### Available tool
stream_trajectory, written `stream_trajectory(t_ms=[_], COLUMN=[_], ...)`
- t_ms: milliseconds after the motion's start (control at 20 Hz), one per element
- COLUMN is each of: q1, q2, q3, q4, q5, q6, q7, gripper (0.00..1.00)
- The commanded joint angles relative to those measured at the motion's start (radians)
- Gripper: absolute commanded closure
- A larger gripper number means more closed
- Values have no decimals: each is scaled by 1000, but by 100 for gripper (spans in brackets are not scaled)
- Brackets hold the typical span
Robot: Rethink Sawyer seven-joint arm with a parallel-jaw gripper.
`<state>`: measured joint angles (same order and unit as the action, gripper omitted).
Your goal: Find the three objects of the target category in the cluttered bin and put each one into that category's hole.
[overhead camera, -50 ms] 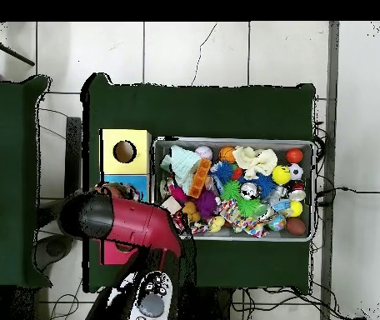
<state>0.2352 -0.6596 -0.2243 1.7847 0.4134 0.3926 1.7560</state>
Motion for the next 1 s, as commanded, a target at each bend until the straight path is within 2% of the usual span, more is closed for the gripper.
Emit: stream_trajectory(t_ms=[50,250,550,750,1000], q1=[-29,-75,-111,-125,-81], q2=[94,183,296,293,170], q3=[130,196,249,263,198], q4=[93,118,117,125,151], q5=[22,-24,-76,-85,-39], q6=[-136,-323,-533,-543,-336], q7=[227,229,273,275,234], gripper=[100,100,100,100,100])
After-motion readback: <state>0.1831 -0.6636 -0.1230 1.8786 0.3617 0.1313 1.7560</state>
